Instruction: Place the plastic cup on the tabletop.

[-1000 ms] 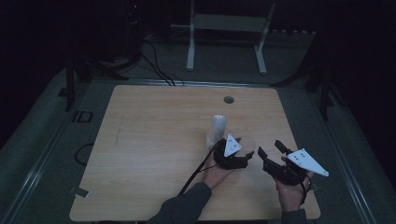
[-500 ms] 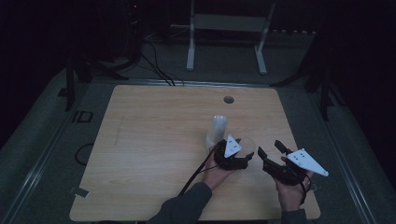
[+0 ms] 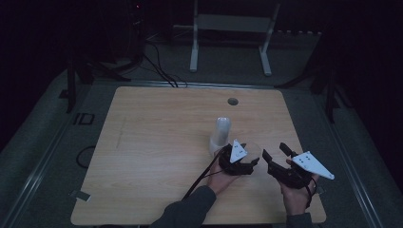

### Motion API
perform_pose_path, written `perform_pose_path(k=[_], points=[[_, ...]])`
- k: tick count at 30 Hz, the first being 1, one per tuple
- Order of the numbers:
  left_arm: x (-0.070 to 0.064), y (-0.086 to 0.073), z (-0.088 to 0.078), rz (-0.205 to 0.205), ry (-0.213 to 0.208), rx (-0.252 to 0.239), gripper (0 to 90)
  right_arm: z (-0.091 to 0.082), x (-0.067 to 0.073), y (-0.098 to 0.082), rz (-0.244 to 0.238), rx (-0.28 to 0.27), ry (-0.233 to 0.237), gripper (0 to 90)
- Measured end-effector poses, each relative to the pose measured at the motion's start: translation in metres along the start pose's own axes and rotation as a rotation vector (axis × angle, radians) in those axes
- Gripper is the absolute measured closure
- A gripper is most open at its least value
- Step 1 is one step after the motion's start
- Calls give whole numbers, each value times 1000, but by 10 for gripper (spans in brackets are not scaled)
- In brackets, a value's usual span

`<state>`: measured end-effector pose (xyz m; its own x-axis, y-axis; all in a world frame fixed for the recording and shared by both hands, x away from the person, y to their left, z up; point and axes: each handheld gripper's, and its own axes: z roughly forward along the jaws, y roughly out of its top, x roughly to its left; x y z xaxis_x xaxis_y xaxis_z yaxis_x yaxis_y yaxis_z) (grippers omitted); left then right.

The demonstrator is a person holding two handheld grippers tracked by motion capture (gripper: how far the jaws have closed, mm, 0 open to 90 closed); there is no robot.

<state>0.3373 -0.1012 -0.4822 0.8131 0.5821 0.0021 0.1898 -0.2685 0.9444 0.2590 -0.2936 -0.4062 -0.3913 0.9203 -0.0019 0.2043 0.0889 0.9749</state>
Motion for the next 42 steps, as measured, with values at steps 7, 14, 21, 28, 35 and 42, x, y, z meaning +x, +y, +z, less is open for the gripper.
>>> perform_pose_path(k=[7, 14, 21, 28, 35, 42], points=[[-1, -4, 2, -3, -13, 20, 277, 0, 0, 0, 0, 0, 0, 302], [-1, -9, 2, 2, -27, 35, 268, 0, 0, -1, 0, 1, -1, 302], [0, -11, 2, -9, -49, 73, 181, 0, 0, 0, 1, -1, -3, 302], [0, -14, -4, -2, -51, 103, 149, -1, -1, 0, 0, -4, -4, 302], [1, -20, -17, -9, -52, 106, 148, -2, -1, 0, 2, -4, -5, 302], [0, -24, -28, -6, -56, 96, 148, -2, -1, 0, 1, -5, -7, 301]])
